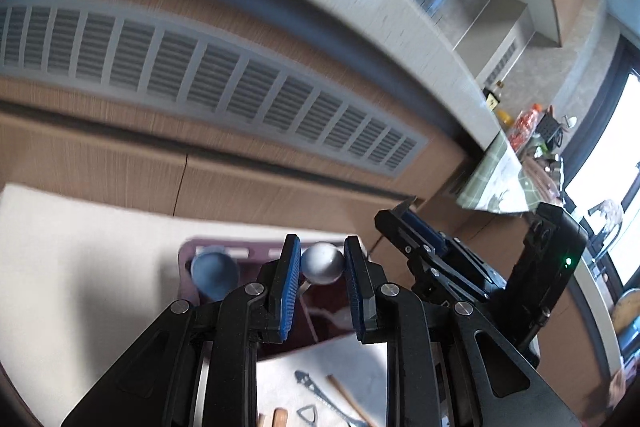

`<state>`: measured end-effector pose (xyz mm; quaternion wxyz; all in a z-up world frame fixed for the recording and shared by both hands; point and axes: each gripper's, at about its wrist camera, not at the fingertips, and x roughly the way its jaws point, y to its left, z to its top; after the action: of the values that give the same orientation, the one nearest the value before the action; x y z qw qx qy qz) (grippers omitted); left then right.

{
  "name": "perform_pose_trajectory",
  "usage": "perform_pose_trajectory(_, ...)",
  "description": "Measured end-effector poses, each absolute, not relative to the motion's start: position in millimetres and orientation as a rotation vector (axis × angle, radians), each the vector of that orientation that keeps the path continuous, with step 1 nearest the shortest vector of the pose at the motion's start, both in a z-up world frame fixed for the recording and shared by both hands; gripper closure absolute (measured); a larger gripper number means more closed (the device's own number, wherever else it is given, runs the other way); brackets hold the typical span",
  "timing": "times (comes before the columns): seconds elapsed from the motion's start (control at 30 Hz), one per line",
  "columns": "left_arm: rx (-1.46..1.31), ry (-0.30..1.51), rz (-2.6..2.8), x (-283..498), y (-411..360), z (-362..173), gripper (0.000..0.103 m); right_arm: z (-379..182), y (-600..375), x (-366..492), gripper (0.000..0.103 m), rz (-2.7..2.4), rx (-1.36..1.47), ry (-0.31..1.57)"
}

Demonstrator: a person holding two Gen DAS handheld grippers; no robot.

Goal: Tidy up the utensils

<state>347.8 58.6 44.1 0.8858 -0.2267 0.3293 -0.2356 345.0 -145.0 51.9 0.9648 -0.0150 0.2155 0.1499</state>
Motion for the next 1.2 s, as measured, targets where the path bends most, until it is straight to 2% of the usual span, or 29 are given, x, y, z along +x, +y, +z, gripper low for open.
perform_pose_trajectory(0.13, -0.44, 0.701, -0.501, 338.0, 56.2, 32.8, 0.079, 32.1, -154.0, 343.4, 0.07, 0.364, 0.023, 0.52)
perform_pose_trajectory(0.4, -0.246, 0.621, -0.414, 269.5, 53.0, 29.5, 0.078, 34.0, -182.6, 290.7, 0.07, 0.366, 0.008, 0.5)
perform_pose_trajectory(0.57, -0.141, 0.727, -0.412, 216.1, 44.7, -5.5, 0.078, 10.0, -206.1, 242.6, 0.07, 0.388, -0.012, 0.6)
perform_pose_trajectory(0.8, -0.061, 0.864, -0.381, 154.1, 33.8, -54.0, 0.078, -57.9, -216.0, 182.5, 0.07, 0.362, -0.042, 0.769)
perform_pose_trajectory(0.97, -0.094, 0.901, -0.347, 144.3, 38.4, -64.3, 0.078, -87.9, -206.0, 166.0, 0.07, 0.337, -0.039, 0.834)
perform_pose_trajectory(1.2, -0.138, 0.905, -0.378, 154.9, 38.7, -64.3, 0.078, -90.2, -198.8, 173.2, 0.07, 0.305, -0.065, 0.866)
